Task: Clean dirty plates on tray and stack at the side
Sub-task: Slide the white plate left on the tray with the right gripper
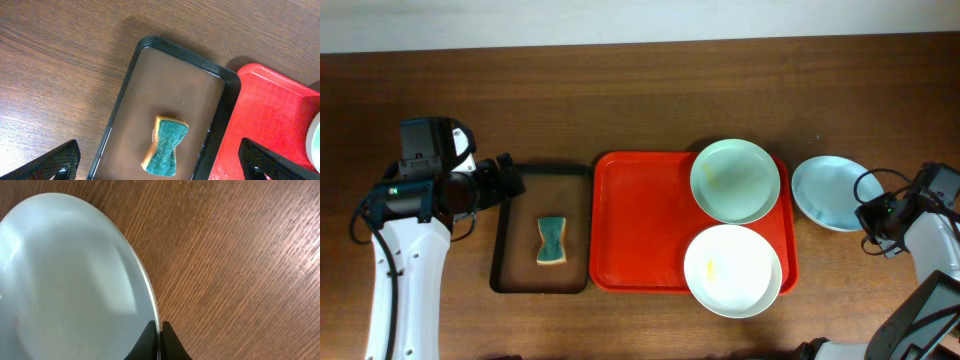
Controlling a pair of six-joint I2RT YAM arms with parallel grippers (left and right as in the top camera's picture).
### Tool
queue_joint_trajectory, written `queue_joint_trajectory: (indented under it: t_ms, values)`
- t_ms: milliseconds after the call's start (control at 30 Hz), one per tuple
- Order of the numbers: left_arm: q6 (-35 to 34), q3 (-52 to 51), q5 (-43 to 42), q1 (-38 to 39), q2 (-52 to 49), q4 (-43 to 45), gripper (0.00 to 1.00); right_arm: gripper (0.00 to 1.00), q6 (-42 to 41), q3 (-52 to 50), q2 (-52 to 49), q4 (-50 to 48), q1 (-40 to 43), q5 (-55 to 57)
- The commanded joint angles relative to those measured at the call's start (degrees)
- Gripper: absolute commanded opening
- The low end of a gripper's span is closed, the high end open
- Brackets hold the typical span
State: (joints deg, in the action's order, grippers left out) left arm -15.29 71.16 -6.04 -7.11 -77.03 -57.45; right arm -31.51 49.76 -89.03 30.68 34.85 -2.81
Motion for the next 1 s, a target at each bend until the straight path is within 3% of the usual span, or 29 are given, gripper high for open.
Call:
queue_joint_trajectory:
  t_ms: [0,33,100,167,333,367,400,467,533,600,867,967]
  values:
    - [-0.5,0.8,-0.6,-0.2,0.5,0.1,0.99,0.38,-0.5,-0.5,0.5,-0.5,0.0,0.2]
    - [-0.5,0.8,-0.6,-0.2,0.5,0.1,0.99,0.61,0.7,-0.5,0.5,0.7,0.0,-2.5]
    - [-0.5,0.8,-0.6,-0.2,0.5,0.1,0.99,0.64,4.3,1.2,1.1,3.5,-0.1,-8.6]
    - [-0.5,0.8,-0.6,-0.2,0.5,0.1,0.99,0.67,5.9,7.5,4.3,12.9,-2.4,-8.6]
    - [-0.5,0.8,-0.6,-0.2,0.5,0.1,0.99,0.74,10.3,14.4,7.6,36.3,-17.6,-12.3]
    - [-0.5,0.8,-0.6,-0.2,0.5,0.1,0.99,0.79,10.0,14.4,7.6,37.3,-21.4,-12.3]
    - [-0.5,0.8,-0.6,-0.2,0.5,0.1,0.99,0.98,10.1,14.3,7.6,37.3,-24.9,-12.2]
    - [-0.5,0.8,-0.6,-0.2,0.5,0.1,0.99,0.99,10.1,14.1,7.5,37.7,-28.5,-12.2]
    - [-0.5,0.8,-0.6,-0.2,0.5,0.1,0.99,0.58,10.1,13.7,7.5,38.4,-32.2,-12.0]
    - [-0.5,0.8,-0.6,-0.2,0.5,0.1,0.99,0.45,10.1,12.8,7.5,39.0,-35.3,-12.0]
    - [-0.5,0.8,-0.6,-0.2,0.5,0.1,0.99,0.41,6.0,2.3,7.5,36.2,-42.5,-11.5]
    - [-0.5,0.8,-0.6,-0.2,0.5,0.1,0.99,0.42,3.4,-0.3,7.5,33.8,-43.1,-5.3]
